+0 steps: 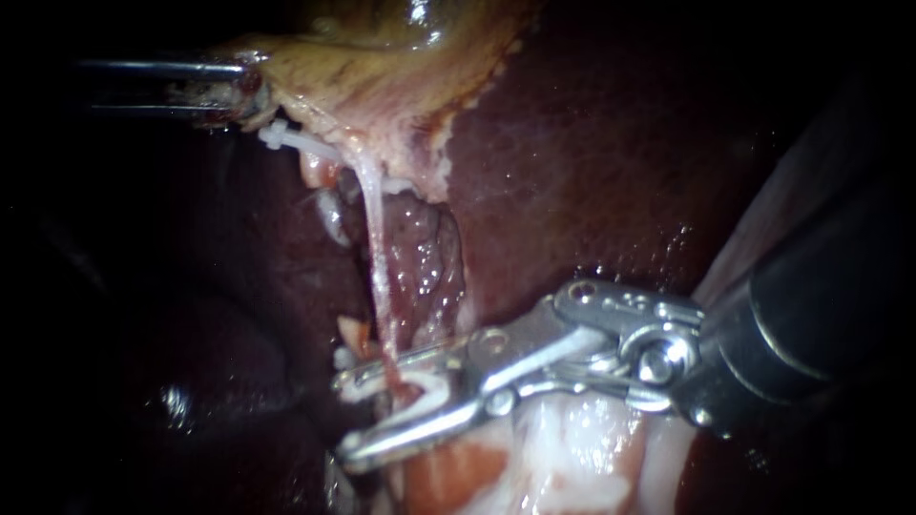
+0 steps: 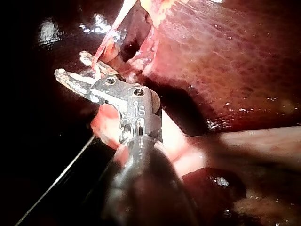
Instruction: Clipping first clip right tube
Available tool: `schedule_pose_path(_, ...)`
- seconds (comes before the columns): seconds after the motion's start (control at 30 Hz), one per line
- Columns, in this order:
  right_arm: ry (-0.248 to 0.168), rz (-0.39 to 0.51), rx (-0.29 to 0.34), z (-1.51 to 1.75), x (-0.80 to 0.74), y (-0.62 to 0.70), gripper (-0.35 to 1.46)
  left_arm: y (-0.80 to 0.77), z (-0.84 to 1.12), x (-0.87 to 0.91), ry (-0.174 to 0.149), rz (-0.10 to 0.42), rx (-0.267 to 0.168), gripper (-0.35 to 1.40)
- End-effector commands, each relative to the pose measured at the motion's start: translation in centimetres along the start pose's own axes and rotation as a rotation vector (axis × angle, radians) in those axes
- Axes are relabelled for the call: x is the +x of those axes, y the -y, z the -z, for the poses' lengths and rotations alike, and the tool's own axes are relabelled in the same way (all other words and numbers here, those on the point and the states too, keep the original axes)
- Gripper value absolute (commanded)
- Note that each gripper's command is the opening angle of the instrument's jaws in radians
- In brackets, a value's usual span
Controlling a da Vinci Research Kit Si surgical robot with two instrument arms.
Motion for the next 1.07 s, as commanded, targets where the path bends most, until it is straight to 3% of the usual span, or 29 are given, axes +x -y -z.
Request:
schedule_pose_path(0.03, 0.0, -0.001, -0.001, 0.01, 0.0, -0.01, 0.17, 0.0, 0.0, 0.0, 0.0, 0.0, 0.0, -0.35)
schedule_pose_path(0.47, 0.004, -0.067, -0.004, 0.04, 0.01, -0.01, -0.35, 0.0, 0.0, 0.0, 0.0, 0.0, 0.0, -0.35)
schedule_pose_path(0.67, 0.047, -0.079, -0.031, 0.06, 0.0, 0.0, -0.35, 0.0, 0.0, 0.0, 0.0, 0.0, 0.0, -0.35)
schedule_pose_path(1.07, 0.046, -0.079, -0.032, 0.06, -0.01, -0.02, -0.35, 0.0, 0.0, 0.0, 0.0, 0.0, 0.0, -0.35)
